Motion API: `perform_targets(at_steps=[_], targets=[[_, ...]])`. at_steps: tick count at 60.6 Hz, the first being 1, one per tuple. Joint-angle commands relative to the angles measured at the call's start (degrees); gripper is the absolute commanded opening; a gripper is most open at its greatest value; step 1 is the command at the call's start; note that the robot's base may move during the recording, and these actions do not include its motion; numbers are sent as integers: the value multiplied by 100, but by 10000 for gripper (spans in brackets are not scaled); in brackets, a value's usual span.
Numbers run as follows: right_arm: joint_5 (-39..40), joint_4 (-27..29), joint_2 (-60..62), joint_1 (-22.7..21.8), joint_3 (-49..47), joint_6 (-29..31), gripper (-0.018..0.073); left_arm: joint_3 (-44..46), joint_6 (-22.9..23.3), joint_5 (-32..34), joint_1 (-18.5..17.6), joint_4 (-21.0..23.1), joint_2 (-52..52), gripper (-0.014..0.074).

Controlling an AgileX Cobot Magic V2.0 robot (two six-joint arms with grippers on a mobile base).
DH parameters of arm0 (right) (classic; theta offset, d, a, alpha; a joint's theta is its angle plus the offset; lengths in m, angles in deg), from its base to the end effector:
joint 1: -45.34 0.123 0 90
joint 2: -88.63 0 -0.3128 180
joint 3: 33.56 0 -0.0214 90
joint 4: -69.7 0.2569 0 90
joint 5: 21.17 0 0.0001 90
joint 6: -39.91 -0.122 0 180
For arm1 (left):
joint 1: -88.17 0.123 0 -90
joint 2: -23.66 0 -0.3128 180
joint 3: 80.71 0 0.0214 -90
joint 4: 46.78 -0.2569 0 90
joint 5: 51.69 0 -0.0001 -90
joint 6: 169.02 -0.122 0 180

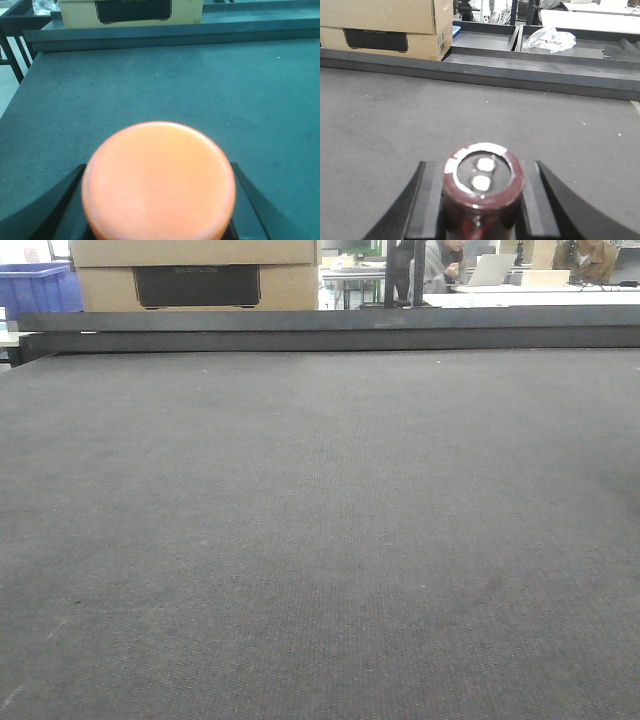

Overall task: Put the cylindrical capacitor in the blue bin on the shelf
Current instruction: 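Lift the orange cylinder and maroon capacitor off the table with both grippers, then drive the base away from the table toward the shelf of blue bins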

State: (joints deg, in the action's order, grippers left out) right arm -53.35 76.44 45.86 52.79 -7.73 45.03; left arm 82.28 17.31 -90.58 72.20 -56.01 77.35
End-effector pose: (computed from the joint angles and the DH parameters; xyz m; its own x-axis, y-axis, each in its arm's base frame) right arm 0.1194 0.0233 0.4266 -0.1844 -0.0137 -0.9828 -0.1884 0.9818 0.0217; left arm 0.1618 -0.0335 0.4401 -0.3137 0.1057 -0.9436 0.1872 0.9812 0.0476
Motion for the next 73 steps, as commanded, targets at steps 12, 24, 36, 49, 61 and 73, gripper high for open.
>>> perform_targets(at_steps=[12, 24, 36, 49, 61, 73], targets=[[89, -2, 32, 7, -42, 32, -123, 42, 37, 118, -39, -12, -10, -111], [89, -2, 32, 7, -42, 32, -123, 42, 37, 118, -39, -12, -10, -111], [89, -2, 32, 7, -42, 32, -123, 42, 37, 118, -39, -12, -10, -111], [89, -2, 32, 7, -42, 32, -123, 42, 37, 118, -39, -12, -10, -111], [89, -2, 32, 7, -42, 32, -123, 42, 37, 118, -39, -12, -10, -111], [89, -2, 32, 7, -42, 32, -123, 42, 37, 118, -39, -12, -10, -111]])
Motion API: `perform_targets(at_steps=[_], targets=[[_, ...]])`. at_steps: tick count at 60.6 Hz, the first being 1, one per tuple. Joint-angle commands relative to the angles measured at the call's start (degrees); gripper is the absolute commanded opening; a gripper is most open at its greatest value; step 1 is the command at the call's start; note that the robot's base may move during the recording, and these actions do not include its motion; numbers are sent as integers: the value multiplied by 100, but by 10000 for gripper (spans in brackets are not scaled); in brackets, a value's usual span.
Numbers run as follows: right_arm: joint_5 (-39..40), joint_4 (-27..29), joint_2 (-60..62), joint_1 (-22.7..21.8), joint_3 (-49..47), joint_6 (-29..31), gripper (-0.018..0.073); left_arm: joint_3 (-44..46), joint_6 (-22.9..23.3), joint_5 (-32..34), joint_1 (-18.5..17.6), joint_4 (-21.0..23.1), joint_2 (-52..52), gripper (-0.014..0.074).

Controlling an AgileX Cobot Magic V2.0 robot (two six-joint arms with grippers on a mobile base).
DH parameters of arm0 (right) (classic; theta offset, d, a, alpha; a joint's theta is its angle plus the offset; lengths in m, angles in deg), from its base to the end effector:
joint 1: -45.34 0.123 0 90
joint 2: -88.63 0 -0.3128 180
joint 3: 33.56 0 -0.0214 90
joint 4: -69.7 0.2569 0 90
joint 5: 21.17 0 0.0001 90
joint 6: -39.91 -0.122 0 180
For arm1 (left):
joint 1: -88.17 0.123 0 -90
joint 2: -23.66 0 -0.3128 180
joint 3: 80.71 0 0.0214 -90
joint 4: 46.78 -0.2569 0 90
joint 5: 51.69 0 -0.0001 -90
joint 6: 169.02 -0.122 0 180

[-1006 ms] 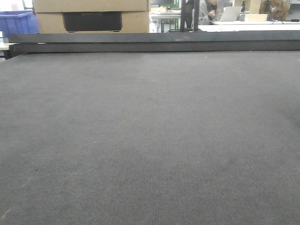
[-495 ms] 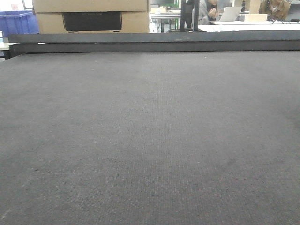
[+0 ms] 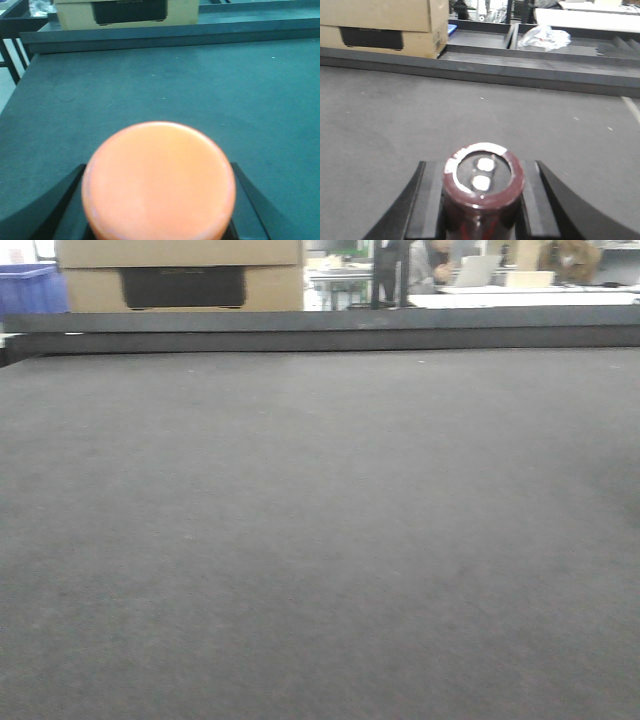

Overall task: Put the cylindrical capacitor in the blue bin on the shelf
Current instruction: 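Drive the base away from the table toward the shelf of blue bins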

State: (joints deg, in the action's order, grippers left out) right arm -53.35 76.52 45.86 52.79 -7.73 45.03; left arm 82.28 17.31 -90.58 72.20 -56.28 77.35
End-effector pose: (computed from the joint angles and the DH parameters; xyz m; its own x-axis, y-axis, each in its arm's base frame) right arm 0.1194 0.0234 0.4266 -0.1845 -0.0125 -0.9827 -0.1889 0.9817 0.0230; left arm 0.1618 -0.0332 0.4402 -0.3128 0.1092 -0.9435 0.1856 0.9813 0.0521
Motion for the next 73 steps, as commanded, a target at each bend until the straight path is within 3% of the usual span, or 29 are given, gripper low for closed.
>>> perform_targets(at_steps=[1, 73], targets=[[89, -10, 32, 7, -42, 32, -123, 42, 37, 118, -39, 16, -10, -111], [89, -10, 32, 7, -42, 32, -123, 42, 37, 118, -39, 16, -28, -111]])
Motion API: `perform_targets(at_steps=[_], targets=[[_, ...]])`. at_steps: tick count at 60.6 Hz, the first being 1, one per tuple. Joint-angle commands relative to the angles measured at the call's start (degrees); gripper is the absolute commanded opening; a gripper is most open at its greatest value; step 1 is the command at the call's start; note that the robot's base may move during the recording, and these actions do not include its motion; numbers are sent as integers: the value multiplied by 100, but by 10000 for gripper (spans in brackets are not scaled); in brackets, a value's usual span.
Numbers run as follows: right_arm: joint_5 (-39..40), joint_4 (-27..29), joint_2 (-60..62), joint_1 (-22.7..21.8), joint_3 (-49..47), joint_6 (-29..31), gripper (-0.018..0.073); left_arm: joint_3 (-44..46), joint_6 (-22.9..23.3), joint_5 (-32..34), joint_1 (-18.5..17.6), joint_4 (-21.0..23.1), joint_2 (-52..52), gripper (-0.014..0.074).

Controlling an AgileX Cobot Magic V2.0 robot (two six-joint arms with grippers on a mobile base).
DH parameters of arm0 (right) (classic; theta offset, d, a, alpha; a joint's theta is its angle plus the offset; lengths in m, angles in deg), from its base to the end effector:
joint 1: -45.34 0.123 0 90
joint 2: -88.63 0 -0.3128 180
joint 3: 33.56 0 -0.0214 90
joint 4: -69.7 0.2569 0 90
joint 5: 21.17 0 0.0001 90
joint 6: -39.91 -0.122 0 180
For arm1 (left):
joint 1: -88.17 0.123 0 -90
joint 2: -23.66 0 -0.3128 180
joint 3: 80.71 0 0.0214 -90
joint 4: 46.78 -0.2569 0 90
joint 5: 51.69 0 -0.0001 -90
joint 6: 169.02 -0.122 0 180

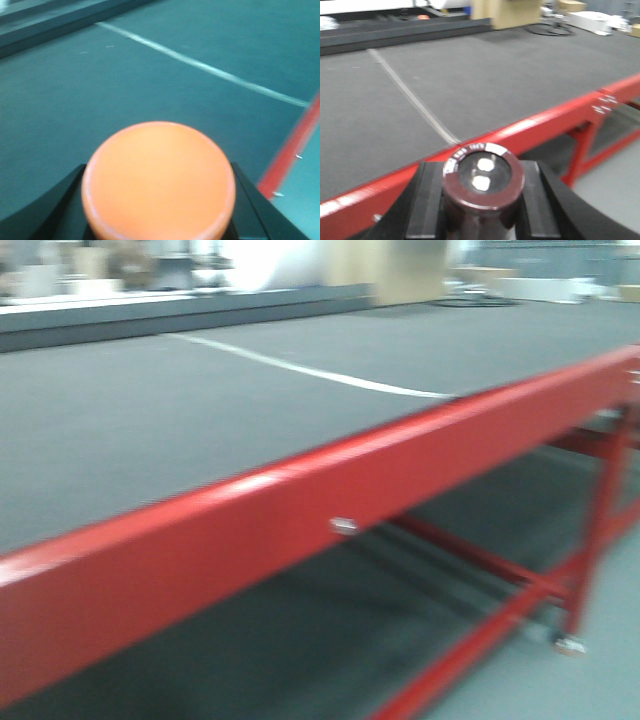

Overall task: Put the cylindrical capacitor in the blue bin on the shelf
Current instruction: 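Drive the base away from the table toward the shelf of blue bins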

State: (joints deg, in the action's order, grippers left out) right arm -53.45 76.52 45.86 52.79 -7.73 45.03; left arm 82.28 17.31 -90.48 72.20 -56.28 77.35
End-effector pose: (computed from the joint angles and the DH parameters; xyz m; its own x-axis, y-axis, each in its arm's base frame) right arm 0.1193 0.0234 0.4264 -0.1862 -0.0129 -0.9824 -0.1891 0.9817 0.0230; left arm 0.1619 -0.0332 0.4404 -0.3111 0.1089 -0.9441 0.1857 0.9812 0.0520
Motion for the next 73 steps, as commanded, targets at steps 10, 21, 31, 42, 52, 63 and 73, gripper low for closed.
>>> perform_targets(at_steps=[10, 21, 31, 42, 52, 63, 73], targets=[[99, -10, 32, 7, -42, 32, -123, 42, 37, 107, -39, 16, -28, -111], [99, -10, 32, 7, -42, 32, -123, 42, 37, 107, -39, 16, -28, -111], [99, -10, 32, 7, -42, 32, -123, 42, 37, 107, -39, 16, -28, -111], [99, -10, 32, 7, -42, 32, -123, 42, 37, 107, -39, 16, -28, -111], [99, -10, 32, 7, -42, 32, -123, 42, 37, 107, -39, 16, -28, -111], [99, -10, 32, 7, -42, 32, -123, 42, 37, 107, -39, 16, -28, -111], [99, -10, 32, 7, -42, 32, -123, 42, 37, 107, -39, 16, -28, -111]])
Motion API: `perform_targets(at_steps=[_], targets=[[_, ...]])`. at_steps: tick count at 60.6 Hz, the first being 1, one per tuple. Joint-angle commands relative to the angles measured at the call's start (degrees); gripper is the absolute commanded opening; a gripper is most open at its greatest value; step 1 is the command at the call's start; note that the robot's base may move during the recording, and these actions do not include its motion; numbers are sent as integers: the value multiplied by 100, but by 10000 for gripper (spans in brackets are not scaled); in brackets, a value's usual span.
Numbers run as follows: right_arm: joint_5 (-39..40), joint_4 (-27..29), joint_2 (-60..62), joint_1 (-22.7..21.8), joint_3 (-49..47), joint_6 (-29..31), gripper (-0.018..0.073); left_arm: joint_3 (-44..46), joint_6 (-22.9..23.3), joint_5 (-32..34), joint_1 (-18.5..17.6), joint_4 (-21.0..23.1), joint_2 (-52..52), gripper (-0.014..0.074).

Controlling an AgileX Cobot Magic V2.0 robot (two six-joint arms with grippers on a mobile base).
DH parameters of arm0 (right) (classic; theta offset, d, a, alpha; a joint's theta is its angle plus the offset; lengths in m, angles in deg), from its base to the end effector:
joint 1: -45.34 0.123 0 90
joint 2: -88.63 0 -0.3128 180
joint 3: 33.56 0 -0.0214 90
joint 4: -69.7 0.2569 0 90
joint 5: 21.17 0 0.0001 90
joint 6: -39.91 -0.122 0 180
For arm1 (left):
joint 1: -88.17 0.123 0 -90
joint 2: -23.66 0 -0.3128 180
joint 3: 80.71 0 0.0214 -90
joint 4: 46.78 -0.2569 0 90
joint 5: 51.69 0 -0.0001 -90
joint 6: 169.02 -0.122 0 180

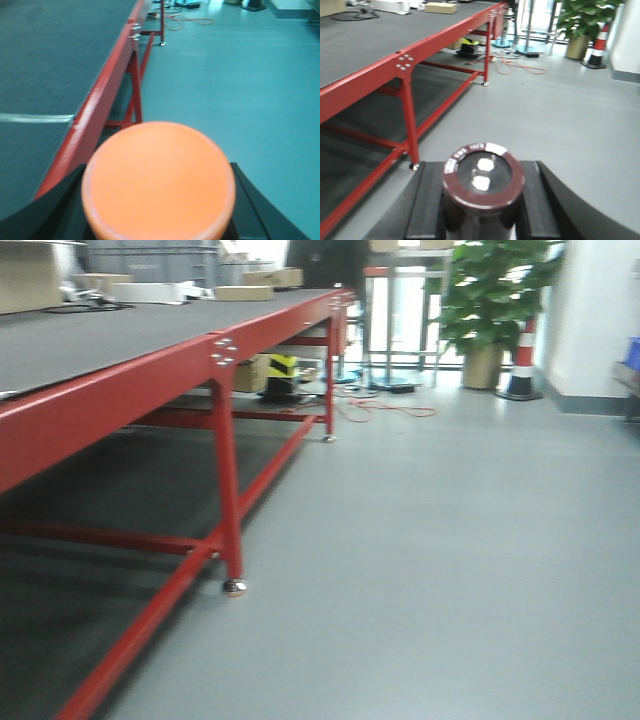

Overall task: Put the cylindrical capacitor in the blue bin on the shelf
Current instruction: 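Drive the base away from the table toward the shelf of blue bins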

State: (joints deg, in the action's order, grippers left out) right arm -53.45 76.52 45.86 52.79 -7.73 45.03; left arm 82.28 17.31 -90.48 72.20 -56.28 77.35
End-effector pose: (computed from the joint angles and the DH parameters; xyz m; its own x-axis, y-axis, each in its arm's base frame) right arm 0.1193 0.0234 0.4264 -0.1862 -0.0129 -0.9824 -0.1891 0.9817 0.0230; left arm 0.1619 -0.0332 0.4404 -0.3111 0.1089 -0.9441 0.1857 0.9812 0.0520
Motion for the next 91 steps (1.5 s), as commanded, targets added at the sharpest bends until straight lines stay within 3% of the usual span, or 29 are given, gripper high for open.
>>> perform_targets(at_steps=[1, 91], targets=[[99, -10, 32, 7, -42, 32, -123, 42, 37, 107, -39, 16, -28, -111], [99, -10, 32, 7, -42, 32, -123, 42, 37, 107, -39, 5, -30, -111]])
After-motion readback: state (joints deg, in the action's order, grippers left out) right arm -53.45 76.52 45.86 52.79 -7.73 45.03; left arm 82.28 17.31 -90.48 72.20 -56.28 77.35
